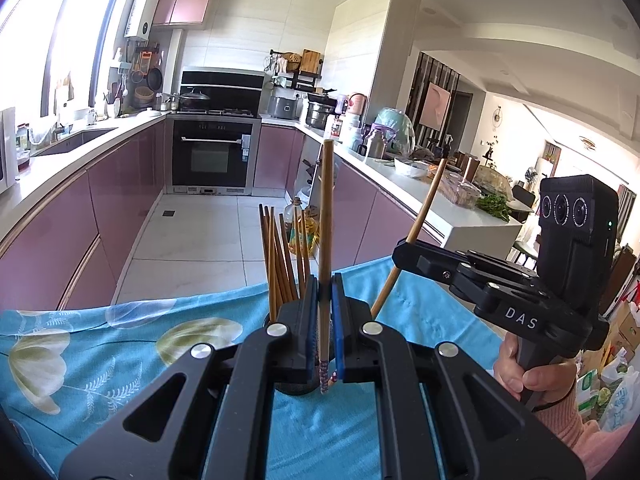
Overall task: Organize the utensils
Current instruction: 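Lower the upright chopstick into the mesh cup with the left gripper while the right lowers its own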
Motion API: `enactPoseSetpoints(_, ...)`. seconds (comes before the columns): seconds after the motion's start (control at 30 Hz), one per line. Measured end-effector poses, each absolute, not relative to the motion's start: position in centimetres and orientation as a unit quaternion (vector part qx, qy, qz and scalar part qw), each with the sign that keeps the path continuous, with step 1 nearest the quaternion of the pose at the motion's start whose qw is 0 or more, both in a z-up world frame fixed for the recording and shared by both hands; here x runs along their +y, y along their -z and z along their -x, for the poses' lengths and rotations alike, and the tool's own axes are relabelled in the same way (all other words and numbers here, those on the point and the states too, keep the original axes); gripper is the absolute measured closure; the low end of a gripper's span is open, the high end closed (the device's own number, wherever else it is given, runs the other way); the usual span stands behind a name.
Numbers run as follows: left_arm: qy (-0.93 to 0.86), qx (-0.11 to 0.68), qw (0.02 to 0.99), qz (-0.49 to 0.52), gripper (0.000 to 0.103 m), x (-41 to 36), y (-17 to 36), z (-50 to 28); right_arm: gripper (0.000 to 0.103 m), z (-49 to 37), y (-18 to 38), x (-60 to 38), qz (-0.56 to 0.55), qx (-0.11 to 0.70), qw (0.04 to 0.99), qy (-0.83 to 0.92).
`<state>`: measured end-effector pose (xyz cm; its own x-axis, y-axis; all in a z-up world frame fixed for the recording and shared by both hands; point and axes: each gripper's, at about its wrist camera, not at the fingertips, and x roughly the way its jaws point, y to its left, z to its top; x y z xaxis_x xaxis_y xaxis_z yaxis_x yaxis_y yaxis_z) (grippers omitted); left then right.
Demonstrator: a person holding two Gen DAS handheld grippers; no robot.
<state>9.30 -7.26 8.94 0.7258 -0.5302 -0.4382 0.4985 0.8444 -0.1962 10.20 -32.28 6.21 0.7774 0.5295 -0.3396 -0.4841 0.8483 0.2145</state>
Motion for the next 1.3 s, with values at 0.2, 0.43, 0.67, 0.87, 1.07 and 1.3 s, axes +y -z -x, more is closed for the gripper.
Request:
enactPoseSetpoints(0.2,0.276,0.241,0.93,0.031,0.096,-7.4,-9.5,-9.3,0.097,-10.5,-6.5,-32.3,-0.059,0.194,0.941,-0.269)
enactPoseSetpoints(0.43,0.275,0.235,0.932,0.032,0.096,-7.7,-10.0,-9.3,0.097,-10.7,-6.7,-32.5,-0.061,0.192,0.941,-0.27)
enactPoseSetpoints(0.67,0.273,0.233,0.933,0.03,0.096,-8.0,-10.2,-9.4,0.097,-10.9,-7.0,-32.6,-0.062,0.19,0.941,-0.272)
enactPoseSetpoints(0.87,0.273,0.233,0.933,0.029,0.096,-7.9,-10.3,-9.4,0.097,-11.2,-7.1,-32.7,-0.063,0.189,0.941,-0.272)
enactPoseSetpoints(1.07,0.269,0.23,0.935,0.028,0.096,-8.0,-10.9,-9.6,0.097,-11.6,-7.2,-32.8,-0.066,0.192,0.941,-0.27)
enactPoseSetpoints(1.3,0.269,0.226,0.936,0.028,0.096,-8.3,-11.3,-10.1,0.097,-12.1,-7.3,-32.8,-0.069,0.192,0.942,-0.267)
